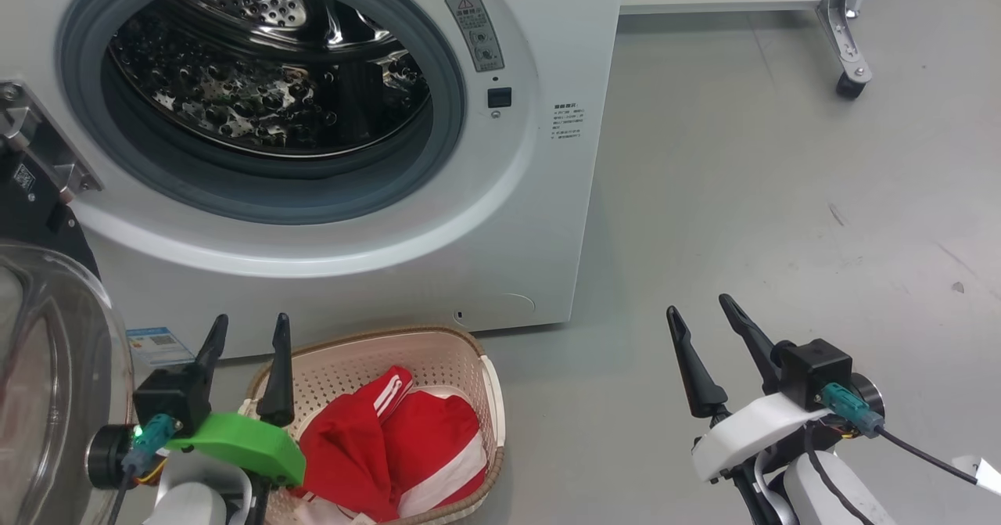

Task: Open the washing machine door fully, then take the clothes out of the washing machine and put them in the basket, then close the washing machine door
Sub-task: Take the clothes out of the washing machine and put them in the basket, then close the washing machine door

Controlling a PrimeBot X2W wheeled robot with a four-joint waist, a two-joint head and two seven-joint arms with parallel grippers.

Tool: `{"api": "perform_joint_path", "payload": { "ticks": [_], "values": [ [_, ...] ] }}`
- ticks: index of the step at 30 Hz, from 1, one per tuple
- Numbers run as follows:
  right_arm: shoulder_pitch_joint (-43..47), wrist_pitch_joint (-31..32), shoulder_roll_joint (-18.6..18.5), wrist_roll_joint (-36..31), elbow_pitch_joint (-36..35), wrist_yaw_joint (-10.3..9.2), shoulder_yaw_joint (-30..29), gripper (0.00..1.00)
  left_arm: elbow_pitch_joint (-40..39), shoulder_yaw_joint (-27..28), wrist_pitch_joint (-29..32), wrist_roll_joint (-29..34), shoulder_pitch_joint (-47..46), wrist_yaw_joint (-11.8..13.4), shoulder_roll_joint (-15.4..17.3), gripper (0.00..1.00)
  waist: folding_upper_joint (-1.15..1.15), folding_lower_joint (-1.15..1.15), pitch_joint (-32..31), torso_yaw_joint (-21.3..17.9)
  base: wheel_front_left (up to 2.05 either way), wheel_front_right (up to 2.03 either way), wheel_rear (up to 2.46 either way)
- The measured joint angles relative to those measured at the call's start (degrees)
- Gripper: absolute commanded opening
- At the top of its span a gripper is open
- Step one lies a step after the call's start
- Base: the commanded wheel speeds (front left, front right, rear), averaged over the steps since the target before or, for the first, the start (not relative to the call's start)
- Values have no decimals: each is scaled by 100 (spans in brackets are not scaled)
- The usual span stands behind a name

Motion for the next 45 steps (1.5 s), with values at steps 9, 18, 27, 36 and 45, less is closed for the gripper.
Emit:
{"api": "perform_joint_path", "payload": {
  "ticks": [9,18,27,36,45],
  "values": [
    [261,0,7,1,9,-7,-34,100,-289,-86,0,63,570,97,2,100,0,0,-290,25,0,0,0],
    [307,0,18,1,-2,-15,-7,100,-589,-123,26,132,952,182,10,100,0,0,-409,29,0,0,0],
    [392,0,20,3,-32,-41,18,100,-909,-167,134,250,1167,307,92,100,0,0,-425,11,0,0,0],
    [403,0,32,10,-57,-52,29,100,-1232,-233,246,307,1277,400,113,100,0,0,-407,-4,0,0,0],
    [403,0,33,10,-60,-56,26,100,-1459,-261,337,321,1417,446,124,100,0,0,-406,-12,0,0,0]
  ]
}}
